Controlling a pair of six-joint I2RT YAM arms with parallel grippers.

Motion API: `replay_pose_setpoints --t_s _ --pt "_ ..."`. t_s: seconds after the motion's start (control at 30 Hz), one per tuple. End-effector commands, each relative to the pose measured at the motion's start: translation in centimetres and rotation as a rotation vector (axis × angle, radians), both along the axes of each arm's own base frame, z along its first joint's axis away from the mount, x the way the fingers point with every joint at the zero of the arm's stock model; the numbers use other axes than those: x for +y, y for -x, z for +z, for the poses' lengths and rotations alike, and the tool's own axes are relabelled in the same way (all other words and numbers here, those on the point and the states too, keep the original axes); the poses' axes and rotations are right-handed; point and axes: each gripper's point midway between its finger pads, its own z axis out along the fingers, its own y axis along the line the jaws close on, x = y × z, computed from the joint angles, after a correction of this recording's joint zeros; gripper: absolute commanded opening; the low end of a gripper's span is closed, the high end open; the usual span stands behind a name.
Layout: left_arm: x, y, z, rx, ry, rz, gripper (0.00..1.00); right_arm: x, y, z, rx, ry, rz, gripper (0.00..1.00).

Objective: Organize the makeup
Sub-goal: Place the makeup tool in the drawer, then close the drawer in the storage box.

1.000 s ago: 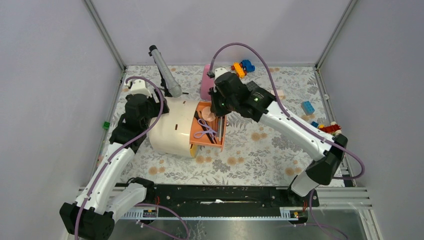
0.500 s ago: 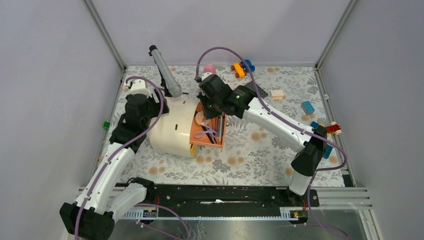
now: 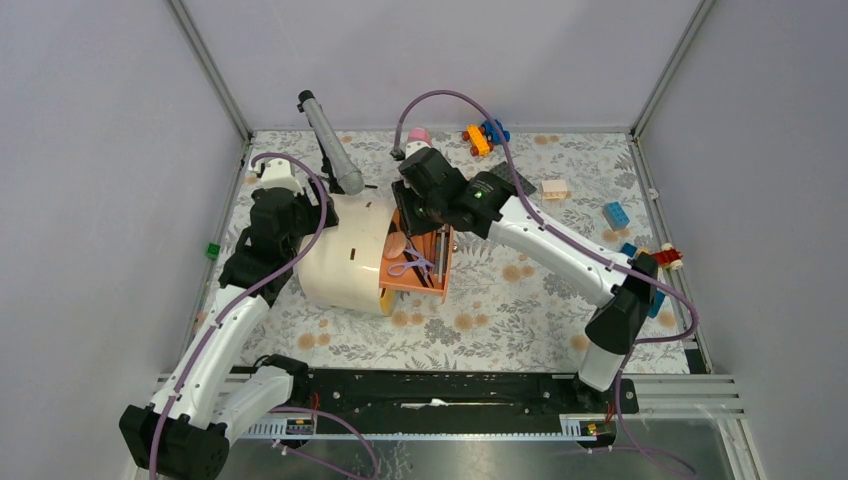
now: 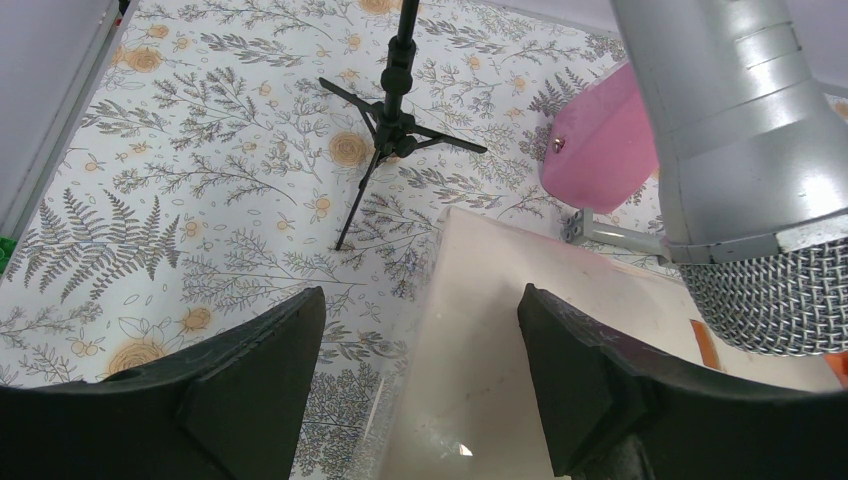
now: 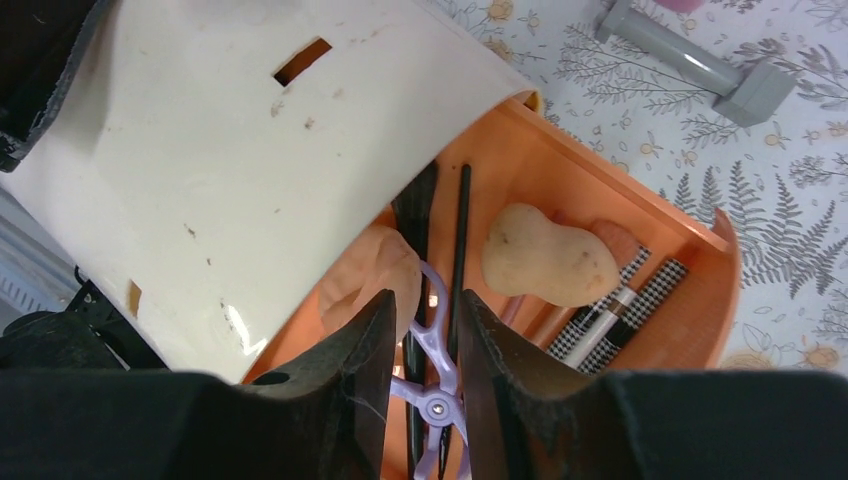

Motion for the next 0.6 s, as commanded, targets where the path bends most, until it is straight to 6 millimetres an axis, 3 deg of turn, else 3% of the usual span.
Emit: replay_pose_setpoints --t_s 0.0,0.17,0.3,0.4,0.47,0.57 --pt "0.2 0.6 -1.3 0.064 -0.025 -0.012 0.78 -1.8 0.0 4.3 -0.101 -0.058 -0.060 0.37" --pt "0.2 0.7 -1.3 0.064 -0.025 -0.012 0.78 -5.2 -0.7 8.3 -0.225 -0.082 -0.179 0.38" --pt "0.2 0.6 -1.3 0.064 -0.024 -0.014 0.78 -11.3 -2.6 10.1 -0.311 -0.042 -0.416 0.48" --pt "0.2 0.7 -1.3 0.063 -0.025 -0.013 0.78 -17.6 -4.4 9.2 -0.272 -0.027 -0.607 0.50" --pt "0.2 0.7 -1.3 0.064 -0.025 -0.013 0.78 -21.6 -4.9 6.7 -0.214 -0.009 -0.703 0.53" --pt "0.2 0.7 -1.2 0.062 -0.024 -0.014 0.78 -26.9 -4.8 3.2 -0.163 0.060 -0.829 0.67"
